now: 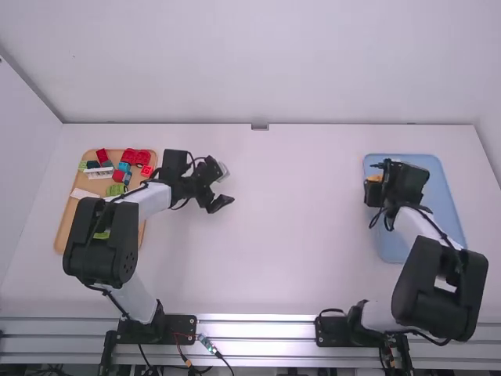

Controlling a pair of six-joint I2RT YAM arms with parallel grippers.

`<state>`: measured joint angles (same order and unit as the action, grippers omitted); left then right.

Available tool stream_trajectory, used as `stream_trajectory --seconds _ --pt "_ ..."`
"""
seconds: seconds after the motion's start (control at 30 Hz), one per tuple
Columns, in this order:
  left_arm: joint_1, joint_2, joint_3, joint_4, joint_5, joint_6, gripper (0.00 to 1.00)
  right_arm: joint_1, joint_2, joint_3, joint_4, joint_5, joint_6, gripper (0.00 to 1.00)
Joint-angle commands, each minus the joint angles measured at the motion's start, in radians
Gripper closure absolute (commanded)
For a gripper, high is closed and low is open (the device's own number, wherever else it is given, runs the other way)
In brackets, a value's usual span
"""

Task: Assemble lego blocks to make yellow taxi

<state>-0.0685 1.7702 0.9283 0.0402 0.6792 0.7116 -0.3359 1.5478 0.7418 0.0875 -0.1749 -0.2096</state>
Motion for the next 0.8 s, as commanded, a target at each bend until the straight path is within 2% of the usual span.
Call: stream_trajectory --seconds 0.0,0.13,0.2,0.37,0.5,0.77 --pt "0.001 -0.034 -0.013 0.012 0.026 -0.047 0.01 -0.075 -0.030 -0.038 0.015 -0.050 -0.024 0.73" --pt "-0.012 -0.034 -0.013 0.036 0.025 -0.084 0.01 -0.161 -0.030 -0.078 0.053 -0.090 -0.095 0.72" --pt "-0.023 -0.034 -0.013 0.042 0.028 -0.084 0.01 -0.208 -0.025 -0.103 0.079 -0.176 -0.167 0.72" --pt "-0.045 -0.034 -0.013 0.048 0.029 -0.084 0.01 -0.272 0.038 -0.128 0.133 -0.246 -0.256 0.71" --pt "-0.050 -0.034 -0.010 0.047 0.029 -0.085 0.01 -0.288 0.129 -0.104 0.160 -0.297 -0.313 0.71" --pt "-0.049 -0.034 -0.010 0.055 0.021 -0.129 0.01 -0.264 0.294 -0.025 0.180 -0.245 -0.327 0.74"
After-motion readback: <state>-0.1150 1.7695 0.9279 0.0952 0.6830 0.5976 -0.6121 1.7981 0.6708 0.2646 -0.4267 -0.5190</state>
